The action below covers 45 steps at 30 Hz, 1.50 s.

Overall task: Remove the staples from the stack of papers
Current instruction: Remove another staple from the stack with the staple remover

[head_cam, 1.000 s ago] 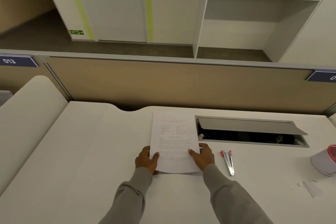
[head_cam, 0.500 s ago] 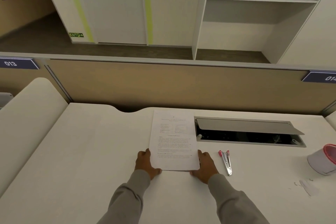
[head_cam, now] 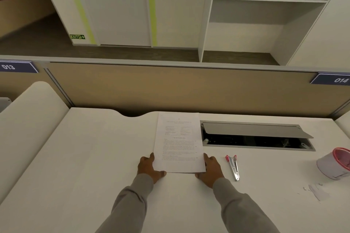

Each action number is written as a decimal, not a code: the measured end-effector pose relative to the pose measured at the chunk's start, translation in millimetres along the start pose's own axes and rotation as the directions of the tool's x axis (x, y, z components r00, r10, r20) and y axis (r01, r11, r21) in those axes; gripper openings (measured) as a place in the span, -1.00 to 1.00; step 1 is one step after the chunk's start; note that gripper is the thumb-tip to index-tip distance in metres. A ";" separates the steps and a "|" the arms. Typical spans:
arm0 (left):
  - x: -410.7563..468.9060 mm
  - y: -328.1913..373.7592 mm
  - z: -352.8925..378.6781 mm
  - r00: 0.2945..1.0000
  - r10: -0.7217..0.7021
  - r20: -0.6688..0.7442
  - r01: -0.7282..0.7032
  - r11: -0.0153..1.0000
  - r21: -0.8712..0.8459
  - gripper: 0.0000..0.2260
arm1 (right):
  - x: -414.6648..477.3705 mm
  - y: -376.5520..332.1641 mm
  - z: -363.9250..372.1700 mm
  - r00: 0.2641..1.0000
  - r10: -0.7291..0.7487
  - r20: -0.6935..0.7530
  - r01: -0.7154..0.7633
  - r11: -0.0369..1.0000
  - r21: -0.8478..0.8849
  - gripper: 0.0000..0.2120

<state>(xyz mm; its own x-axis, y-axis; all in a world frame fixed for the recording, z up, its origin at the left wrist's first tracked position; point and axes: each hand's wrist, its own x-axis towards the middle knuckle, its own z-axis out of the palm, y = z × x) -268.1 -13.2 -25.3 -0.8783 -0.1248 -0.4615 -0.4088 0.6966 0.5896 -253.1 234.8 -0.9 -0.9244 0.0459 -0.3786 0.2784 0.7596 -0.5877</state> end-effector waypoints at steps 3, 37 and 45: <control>2.0 -2.1 0.6 1.000 -0.005 -0.001 0.005 1.000 -0.003 -0.06 | 0.7 0.5 -0.1 1.000 -0.019 -0.014 0.019 1.000 0.004 -0.31; -11.3 -2.3 2.2 0.996 -0.010 -0.094 0.009 1.000 -0.010 -0.22 | -4.4 16.1 5.9 0.997 -0.012 -0.074 0.014 0.999 0.029 -0.38; -27.6 5.1 2.7 0.995 -0.065 -0.069 0.065 0.998 0.007 0.00 | -22.4 25.0 0.3 0.993 0.004 -0.120 0.020 0.980 0.197 -0.24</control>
<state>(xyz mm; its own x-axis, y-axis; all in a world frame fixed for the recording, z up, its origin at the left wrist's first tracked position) -245.3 -4.3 -11.4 -0.8651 -0.2182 -0.4517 -0.4635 0.6920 0.5534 -225.3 252.6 -7.3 -0.9481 0.1264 -0.2919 0.3055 0.6175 -0.7248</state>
